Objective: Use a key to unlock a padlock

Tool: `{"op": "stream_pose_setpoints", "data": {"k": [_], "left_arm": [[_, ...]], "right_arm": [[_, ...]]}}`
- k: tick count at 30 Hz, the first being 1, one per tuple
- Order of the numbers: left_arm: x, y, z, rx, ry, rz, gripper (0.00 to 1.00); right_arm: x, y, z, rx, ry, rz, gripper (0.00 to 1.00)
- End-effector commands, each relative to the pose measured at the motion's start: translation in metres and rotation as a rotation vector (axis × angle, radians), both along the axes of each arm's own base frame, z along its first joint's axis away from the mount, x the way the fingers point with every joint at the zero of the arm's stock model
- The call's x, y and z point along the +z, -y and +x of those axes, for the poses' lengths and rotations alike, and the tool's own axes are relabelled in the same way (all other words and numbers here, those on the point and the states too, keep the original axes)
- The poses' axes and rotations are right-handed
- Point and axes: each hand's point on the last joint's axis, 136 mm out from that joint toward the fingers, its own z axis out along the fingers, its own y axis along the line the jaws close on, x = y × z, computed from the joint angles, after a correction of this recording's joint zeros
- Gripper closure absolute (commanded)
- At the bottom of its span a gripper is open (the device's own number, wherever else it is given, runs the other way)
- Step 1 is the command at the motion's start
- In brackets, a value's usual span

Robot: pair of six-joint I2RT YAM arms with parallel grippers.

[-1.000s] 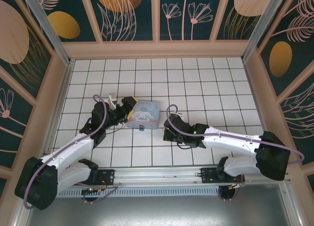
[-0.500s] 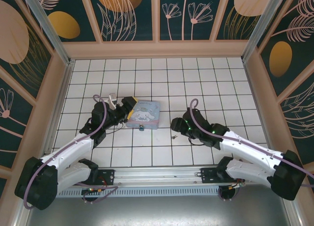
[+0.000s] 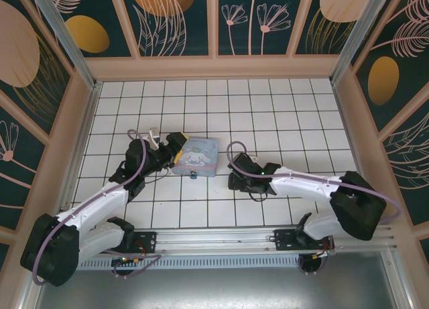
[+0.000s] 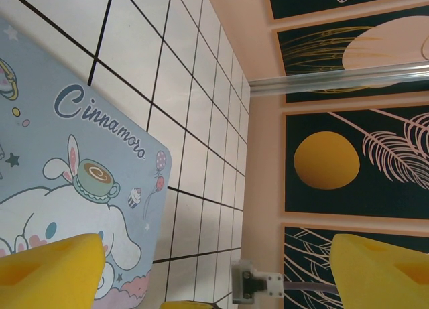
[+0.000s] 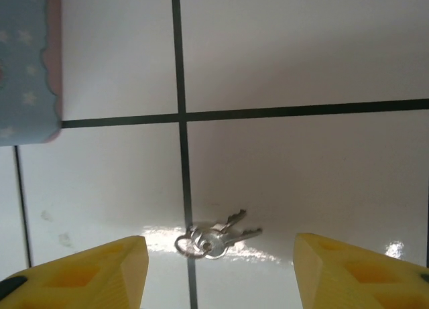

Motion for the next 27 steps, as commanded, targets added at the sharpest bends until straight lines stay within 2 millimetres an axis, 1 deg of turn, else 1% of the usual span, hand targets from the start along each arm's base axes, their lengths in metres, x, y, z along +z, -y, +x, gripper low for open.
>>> {"op": "stream_pose_setpoints", "data": {"k": [1, 7, 14, 22, 27], "left_arm": [[0.009, 0.003, 0.003, -0.003, 0.034, -0.007, 0.13], [0.009, 0.003, 0.004, -0.003, 0.033, -0.008, 0.13], [0.009, 0.004, 0.004, -0.002, 0.033, -0.009, 0.13], [0.008, 0.004, 0.004, -0.005, 0.031, -0.01, 0.13], [0.008, 0.004, 0.004, -0.003, 0.032, -0.012, 0.12]], "right_arm": [[-0.002, 0.002, 0.005, 0.044, 0.021, -0.077, 0.4], [-0.014, -0.005, 0.011, 0.085, 0.012, -0.12, 0.4], [-0.026, -0.009, 0.009, 0.138, -0.013, -0.185, 0.42], [-0.035, -0.021, -0.006, 0.215, -0.046, -0.254, 0.48], [-0.045, -0.024, -0.017, 0.24, -0.066, -0.306, 0.49]]}}
